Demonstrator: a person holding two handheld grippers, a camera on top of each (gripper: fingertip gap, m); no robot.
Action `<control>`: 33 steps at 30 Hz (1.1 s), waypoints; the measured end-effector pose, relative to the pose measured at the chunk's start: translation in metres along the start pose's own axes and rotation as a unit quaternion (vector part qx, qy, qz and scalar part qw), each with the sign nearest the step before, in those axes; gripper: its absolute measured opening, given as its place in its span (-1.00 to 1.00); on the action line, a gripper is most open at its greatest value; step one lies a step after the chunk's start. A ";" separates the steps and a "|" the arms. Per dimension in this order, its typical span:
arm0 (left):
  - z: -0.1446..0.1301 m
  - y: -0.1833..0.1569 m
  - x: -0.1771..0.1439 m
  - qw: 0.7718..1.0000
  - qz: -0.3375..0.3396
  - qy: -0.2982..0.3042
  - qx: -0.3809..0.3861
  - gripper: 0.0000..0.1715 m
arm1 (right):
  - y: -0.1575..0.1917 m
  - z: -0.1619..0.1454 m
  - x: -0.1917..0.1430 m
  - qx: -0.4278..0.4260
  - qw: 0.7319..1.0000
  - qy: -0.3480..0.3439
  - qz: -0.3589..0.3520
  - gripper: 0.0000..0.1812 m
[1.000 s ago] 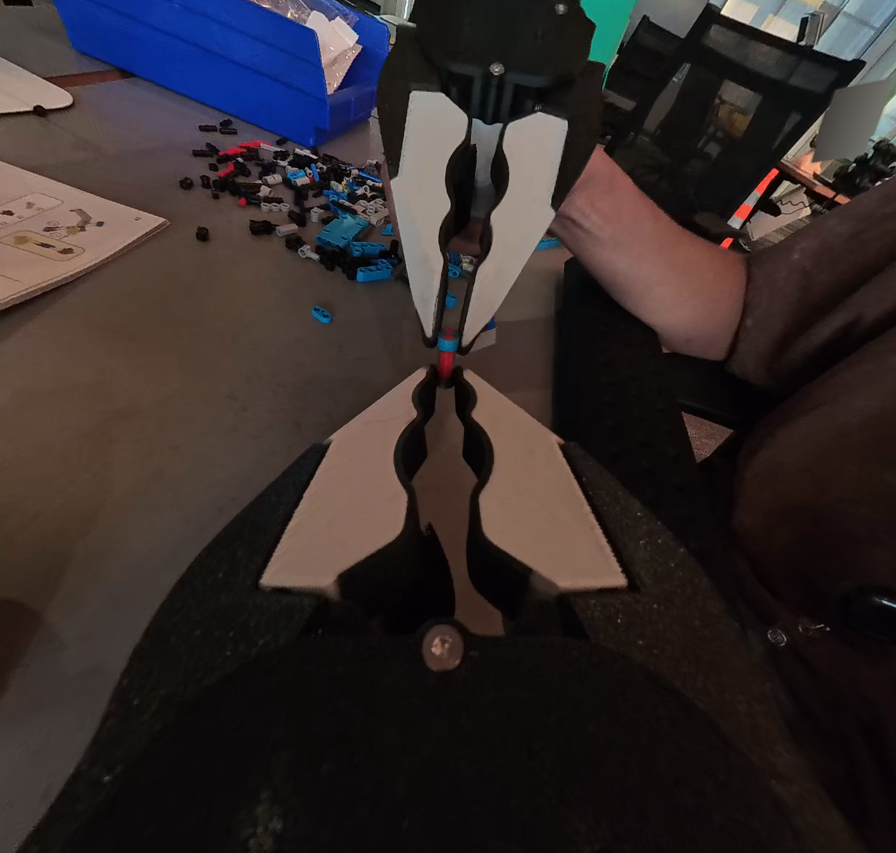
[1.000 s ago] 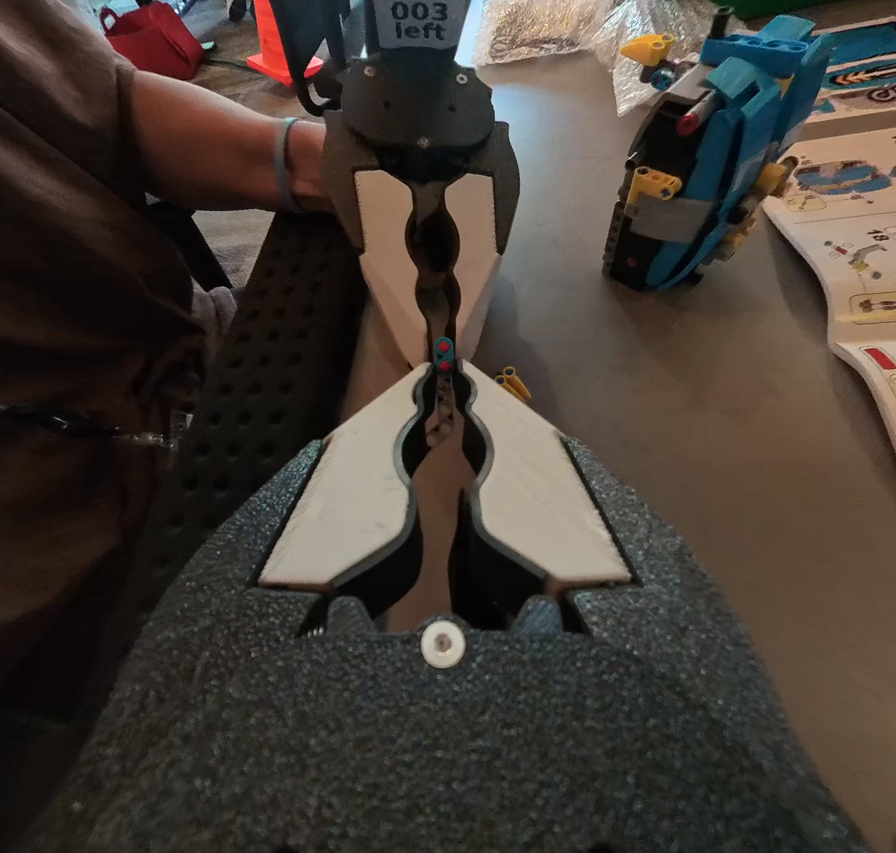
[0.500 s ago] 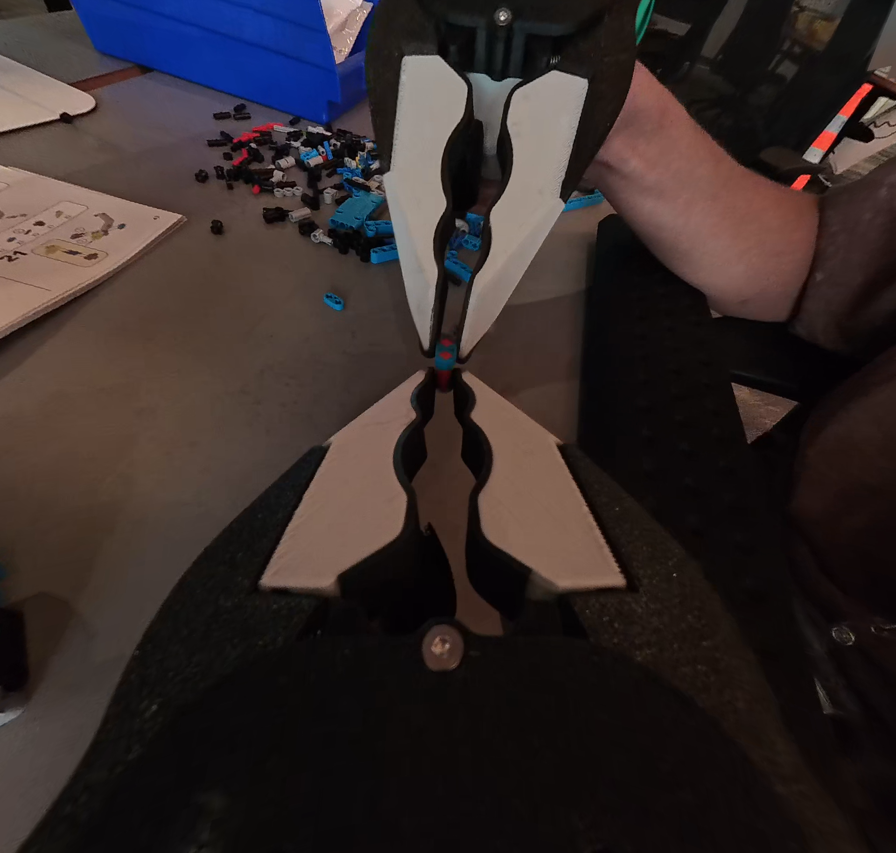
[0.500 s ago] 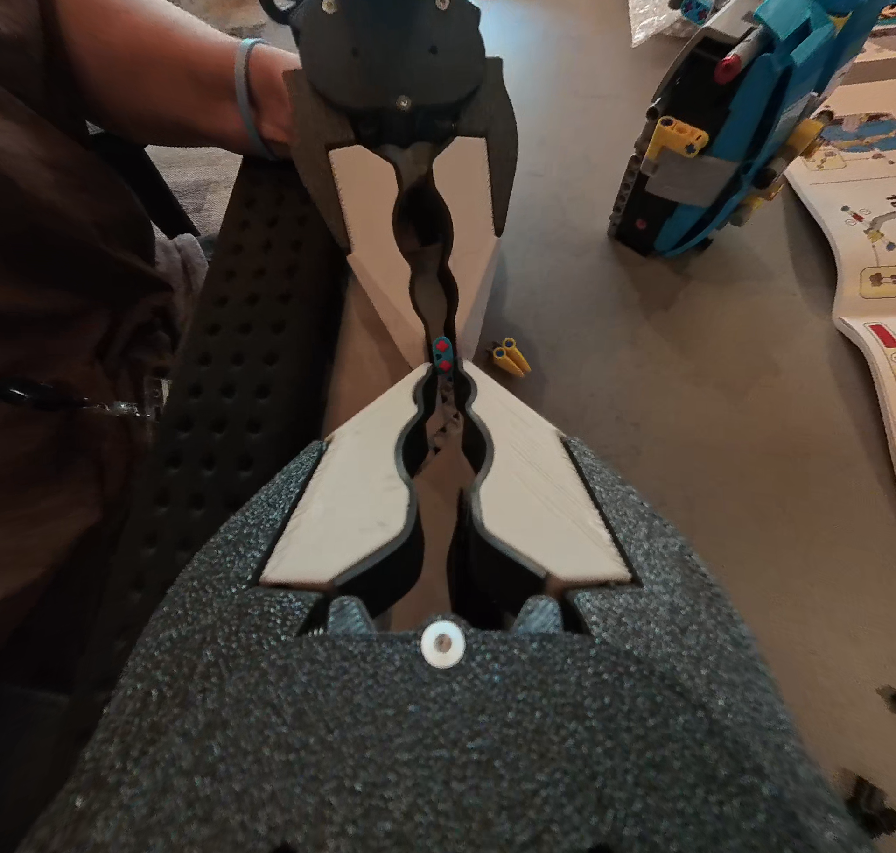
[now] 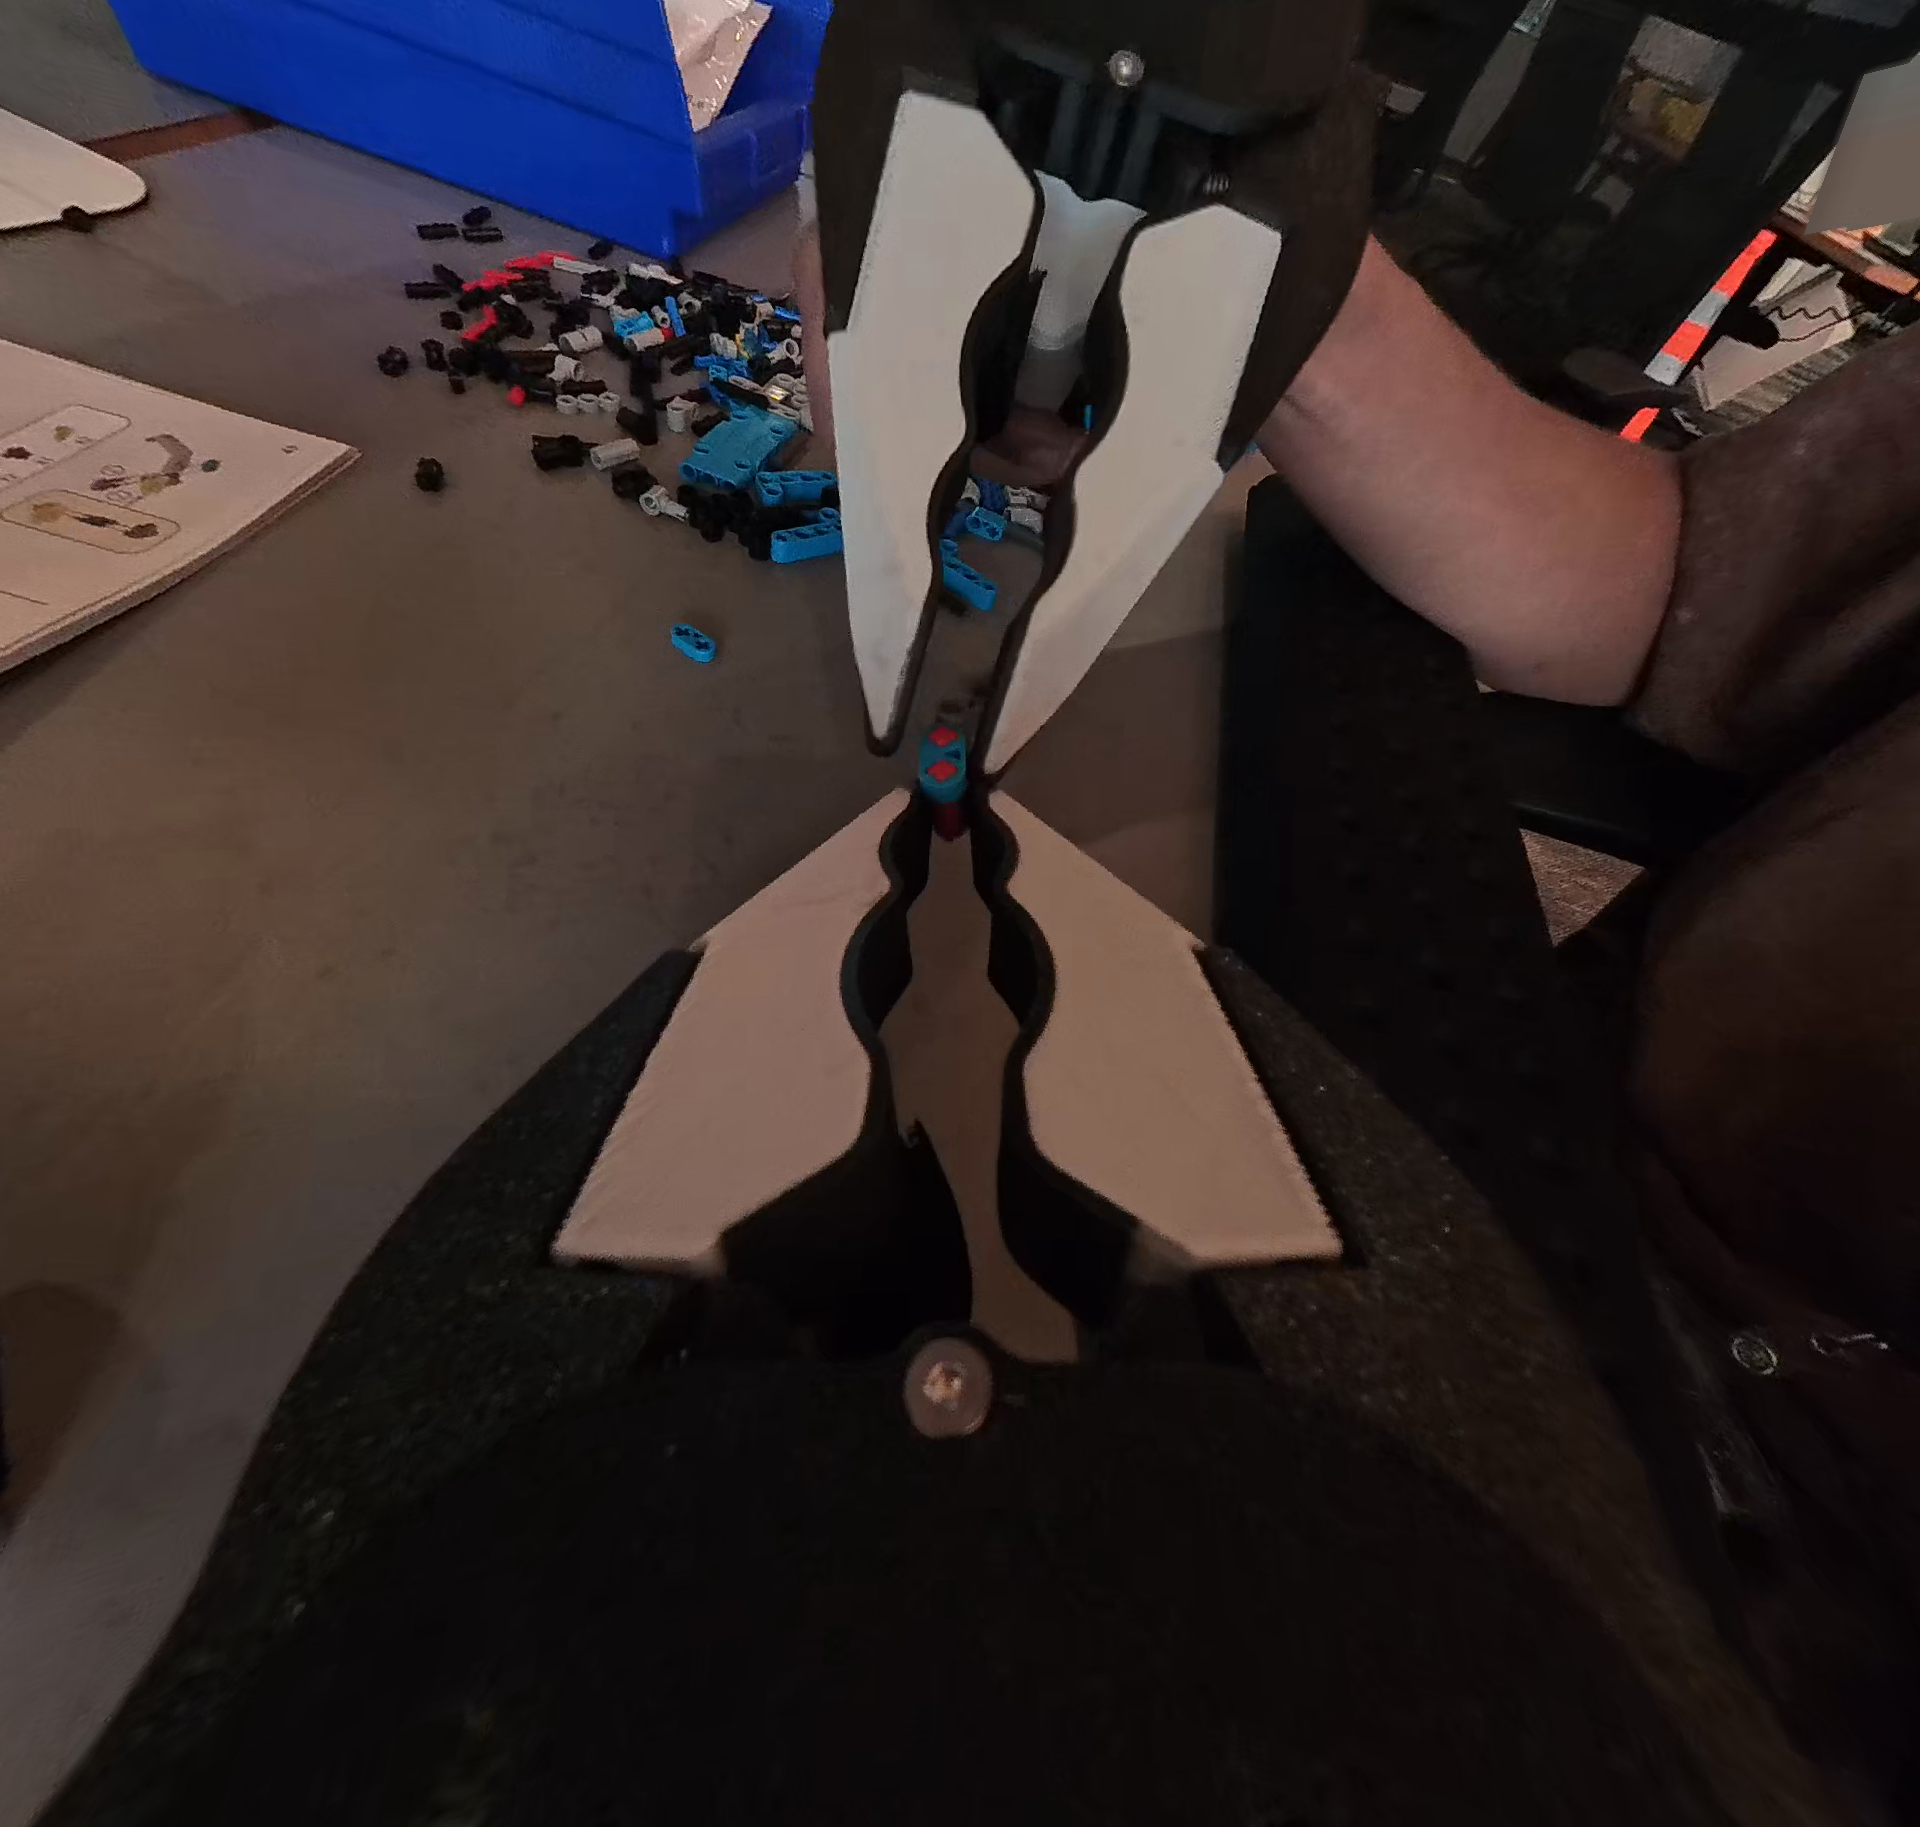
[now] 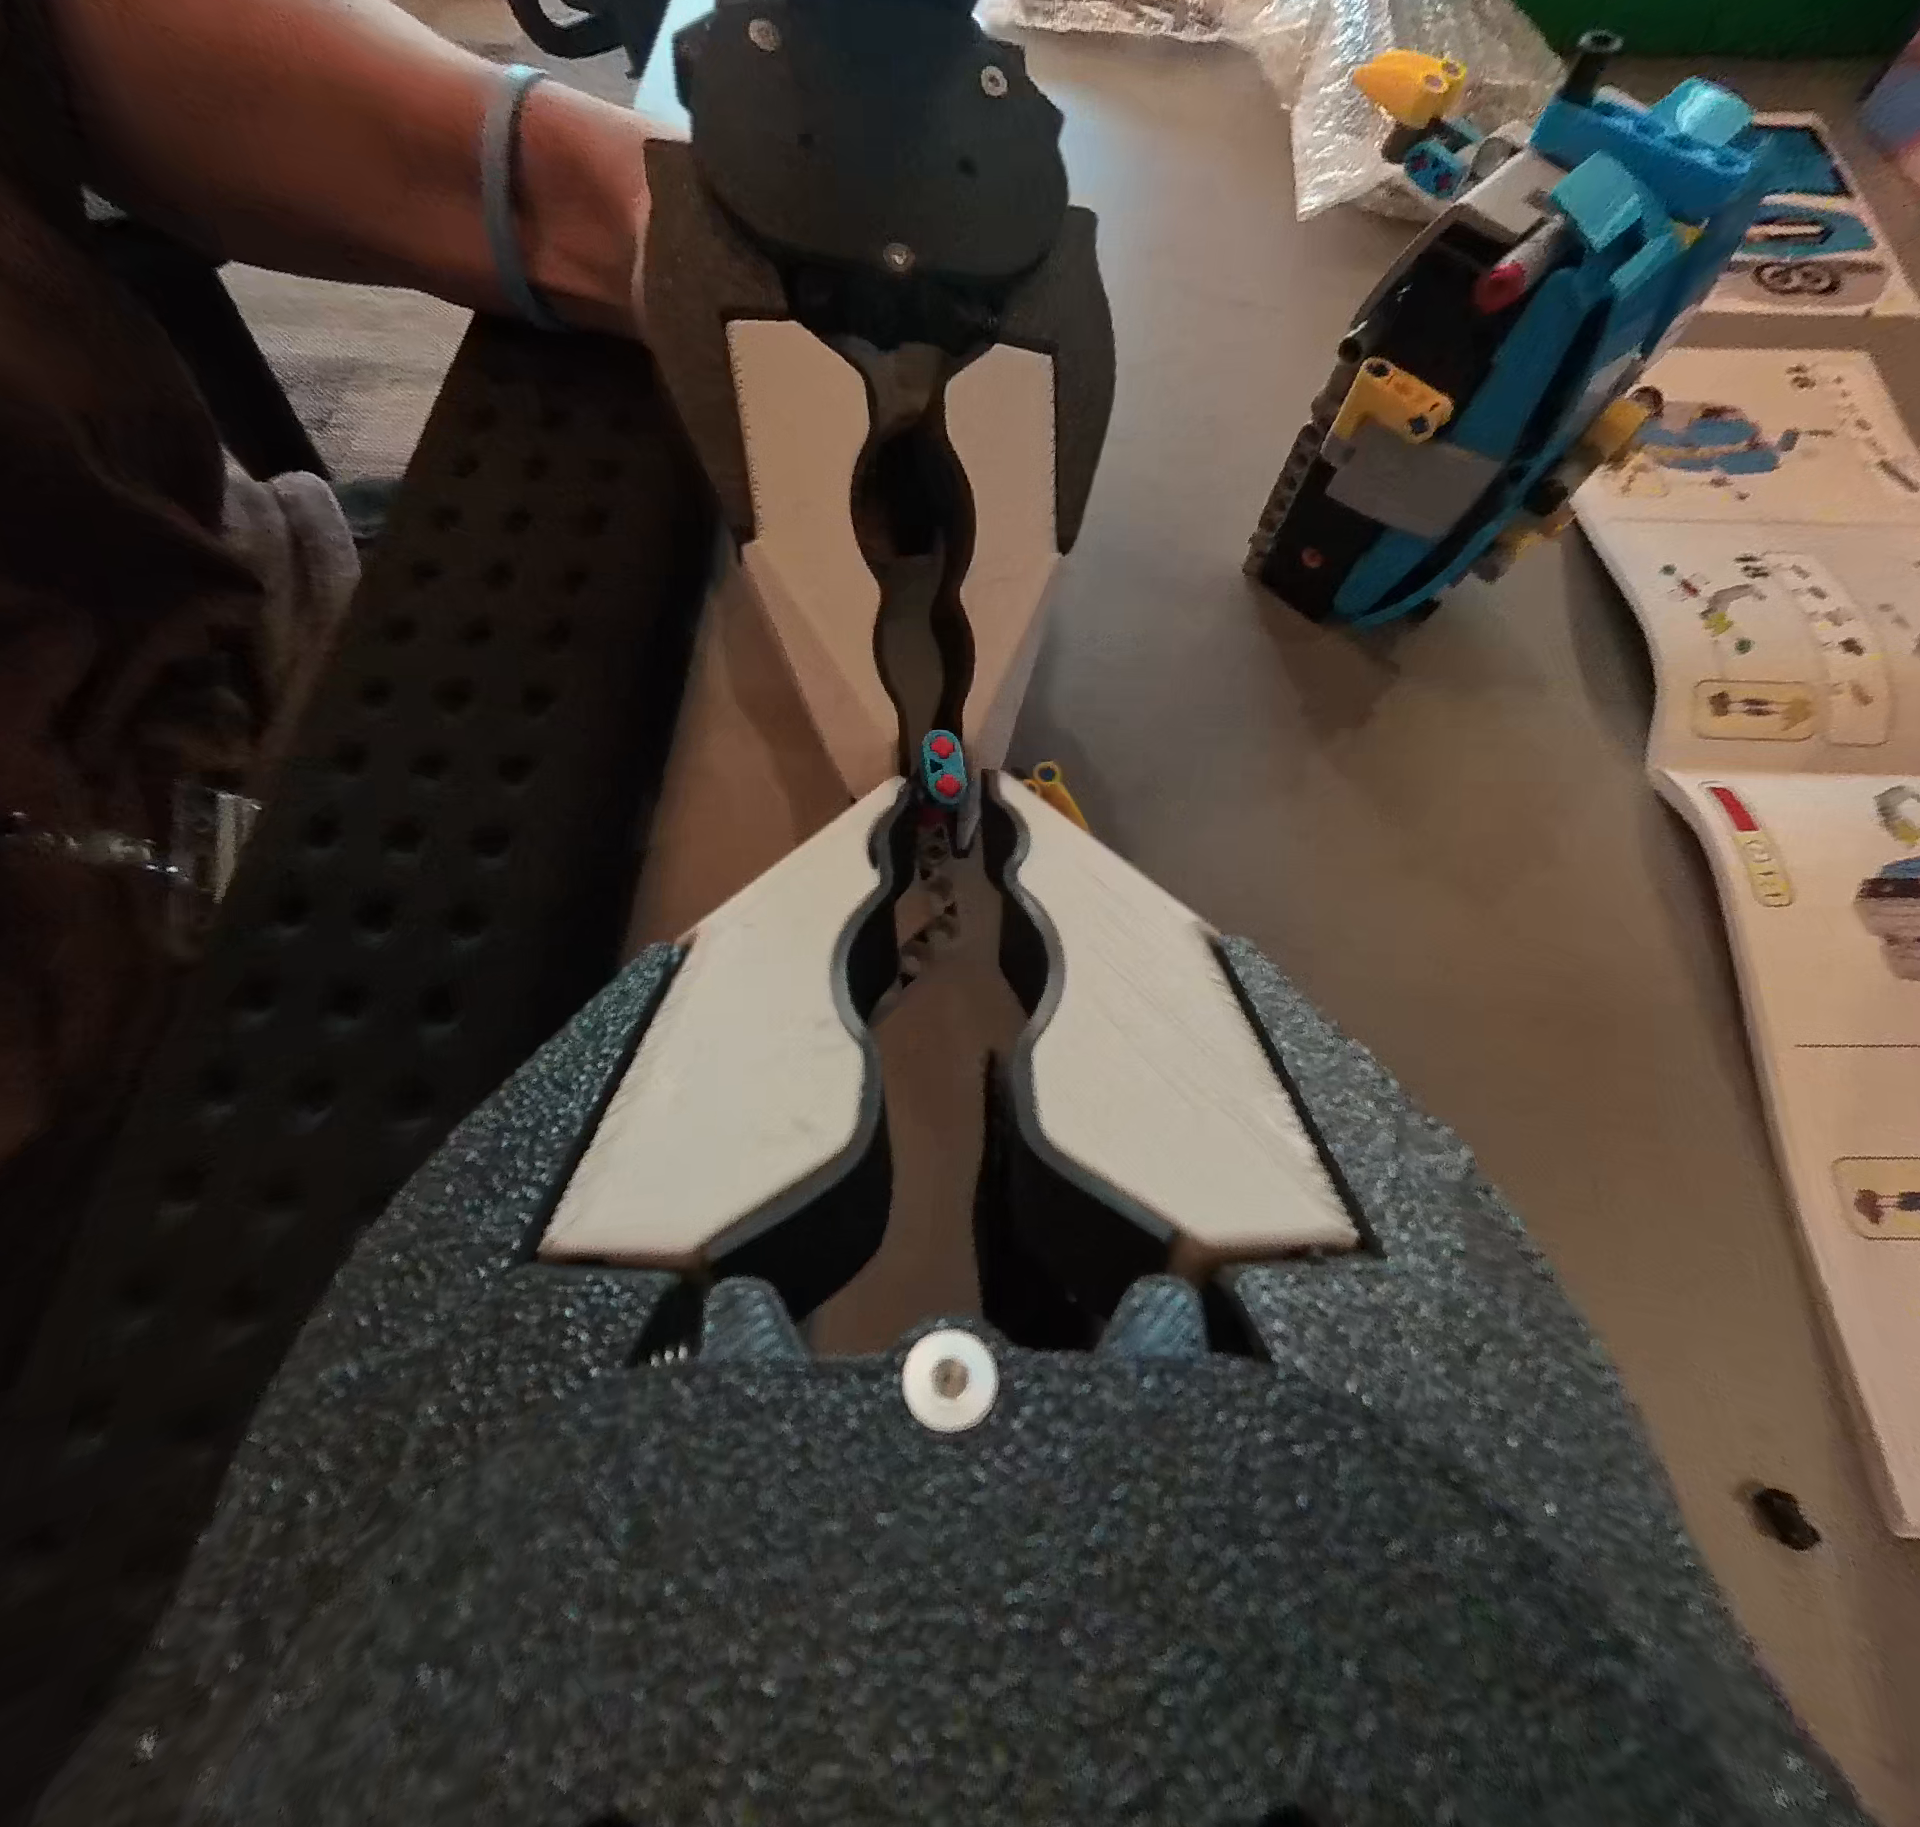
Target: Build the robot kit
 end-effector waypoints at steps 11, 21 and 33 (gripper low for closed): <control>0.000 0.009 -0.005 0.999 -0.010 0.002 -0.051 -0.93 | 0.003 -0.005 0.005 -0.173 0.973 0.088 -0.125 -0.42; -0.004 0.008 -0.006 0.994 -0.042 0.014 -0.100 -0.93 | 0.003 -0.003 0.015 -0.295 0.920 0.147 -0.212 -0.69; -0.010 0.014 -0.004 0.989 -0.042 0.036 -0.139 -0.93 | 0.000 -0.012 0.021 -0.279 0.926 0.155 -0.203 -0.70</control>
Point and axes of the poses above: each gripper's, where its closed fingertips meet, x out along the fingers, z out of its top, y = z × x across the jaws, the point moved 1 cm from there along -x, back along the fingers, and after that the axes turned 12 degrees about -x, right-handed, at the moved point
